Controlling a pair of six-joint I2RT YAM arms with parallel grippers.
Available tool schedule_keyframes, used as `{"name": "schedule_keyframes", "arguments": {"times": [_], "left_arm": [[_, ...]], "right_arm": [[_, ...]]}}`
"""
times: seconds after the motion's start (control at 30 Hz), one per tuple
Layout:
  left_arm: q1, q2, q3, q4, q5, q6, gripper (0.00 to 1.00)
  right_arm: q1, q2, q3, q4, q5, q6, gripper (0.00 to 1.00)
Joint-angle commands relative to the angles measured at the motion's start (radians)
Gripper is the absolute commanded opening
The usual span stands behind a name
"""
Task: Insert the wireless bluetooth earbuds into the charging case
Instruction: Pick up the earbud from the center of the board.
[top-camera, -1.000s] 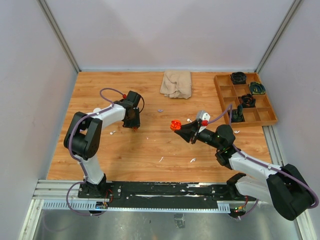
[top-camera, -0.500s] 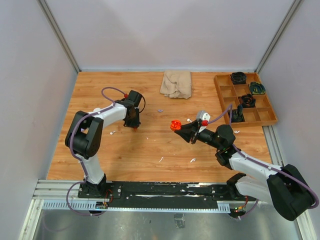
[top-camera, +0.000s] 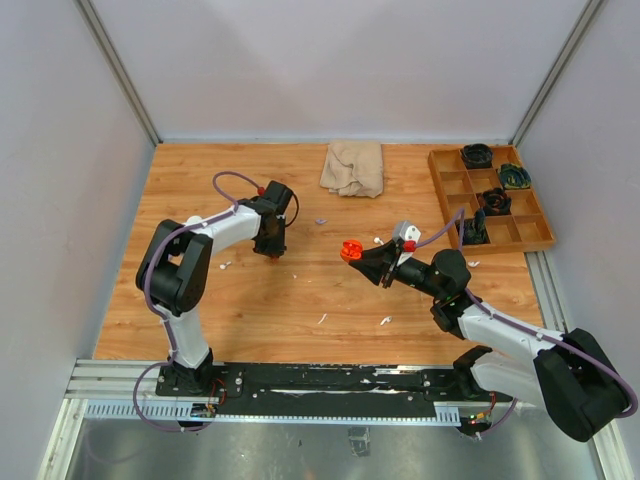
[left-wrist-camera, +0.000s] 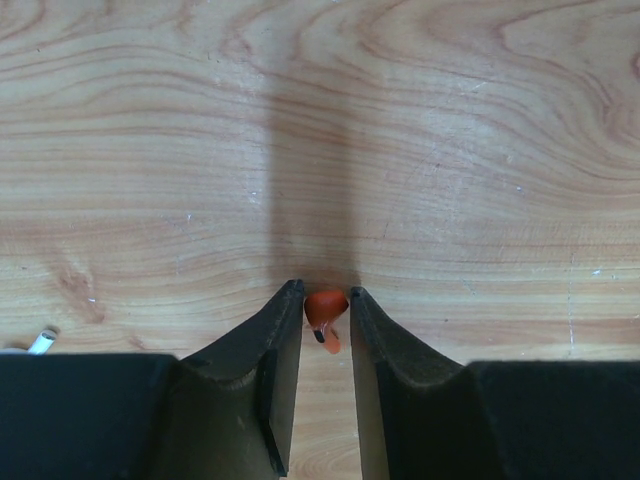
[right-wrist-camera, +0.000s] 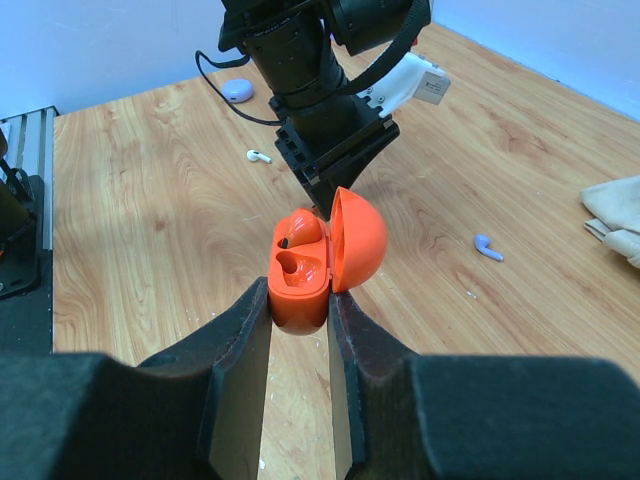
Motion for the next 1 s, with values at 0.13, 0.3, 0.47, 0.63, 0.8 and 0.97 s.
{"name": "schedule_keyframes", "arguments": {"times": [0.13,0.3,0.47,0.63,0.8,0.97], "left_arm": [[-0.020,0.052,0.007,-0.040,0.013,0.009,0.32],[-0.025,0.050,0.005,-0.048,0.007,0.011,0.30],[-0.031,0.039,-0.007,-0.048,-0.001,0.009,0.25],[-0.040,-0.013,-0.026,-0.026,-0.022,0.005,0.20],[-0.059,-0.107,-0.064,0.043,-0.022,0.012,0.17],[-0.081,-0.216,-0.115,0.128,-0.027,0.036,0.16]], "right_arm": [[-0.013,-0.022,0.011,0.008,-0.001,-0.020,0.03],[-0.012,-0.022,0.012,0.009,-0.002,-0.021,0.03],[-0.013,-0.020,0.012,0.008,-0.003,-0.021,0.03],[-0.013,-0.016,0.010,0.019,-0.005,-0.019,0.02],[-0.011,-0.008,0.003,0.047,0.005,-0.013,0.02],[-0.007,-0.011,0.005,0.052,0.033,-0.020,0.02]]}}
